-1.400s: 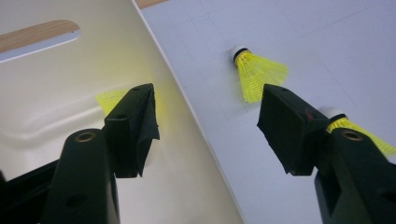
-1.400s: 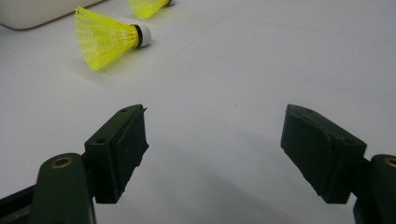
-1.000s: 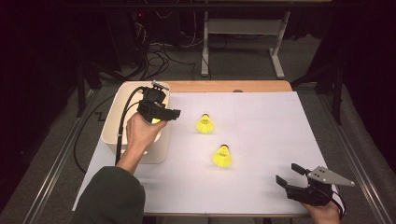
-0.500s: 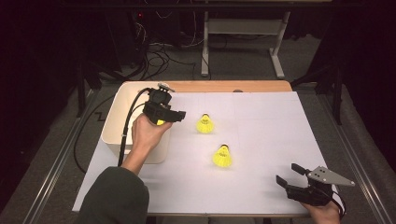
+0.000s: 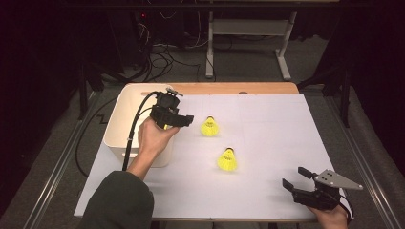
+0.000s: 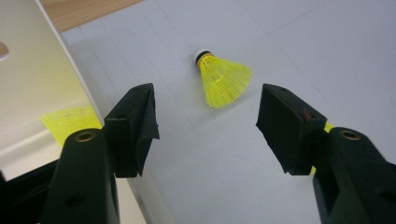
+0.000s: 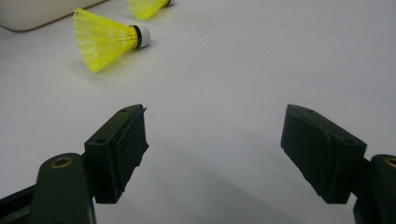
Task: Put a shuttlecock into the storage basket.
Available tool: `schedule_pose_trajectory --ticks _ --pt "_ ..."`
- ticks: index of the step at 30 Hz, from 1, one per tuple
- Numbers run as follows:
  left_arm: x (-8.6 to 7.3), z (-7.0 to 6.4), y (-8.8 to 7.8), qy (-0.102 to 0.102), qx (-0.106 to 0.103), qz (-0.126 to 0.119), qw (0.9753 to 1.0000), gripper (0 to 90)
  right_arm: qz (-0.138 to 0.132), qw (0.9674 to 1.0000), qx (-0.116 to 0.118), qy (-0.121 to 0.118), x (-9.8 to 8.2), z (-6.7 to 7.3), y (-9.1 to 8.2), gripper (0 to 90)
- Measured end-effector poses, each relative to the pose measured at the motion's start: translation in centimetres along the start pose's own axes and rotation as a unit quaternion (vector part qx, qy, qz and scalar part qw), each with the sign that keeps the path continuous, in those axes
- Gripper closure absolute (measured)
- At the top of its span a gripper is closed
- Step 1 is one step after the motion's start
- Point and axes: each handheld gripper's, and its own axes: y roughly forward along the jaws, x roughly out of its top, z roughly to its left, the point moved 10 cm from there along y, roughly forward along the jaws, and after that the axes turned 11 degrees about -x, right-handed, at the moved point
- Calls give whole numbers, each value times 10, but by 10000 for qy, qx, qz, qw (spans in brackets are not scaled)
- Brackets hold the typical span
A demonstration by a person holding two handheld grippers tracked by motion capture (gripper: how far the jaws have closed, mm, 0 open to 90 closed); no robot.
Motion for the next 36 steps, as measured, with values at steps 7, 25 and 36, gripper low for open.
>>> schedule_pose_trajectory --ticks 7,25,36 --pt "-1 -1 4 49 8 60 10000 380 2 10000 -23 11 0 -1 0 228" --pt "-3 -19 18 188 -116 -5 9998 381 7 10000 -3 -23 0 0 0 228" --pt "-6 -27 26 203 -129 -14 9997 375 0 10000 12 -30 0 1 0 228"
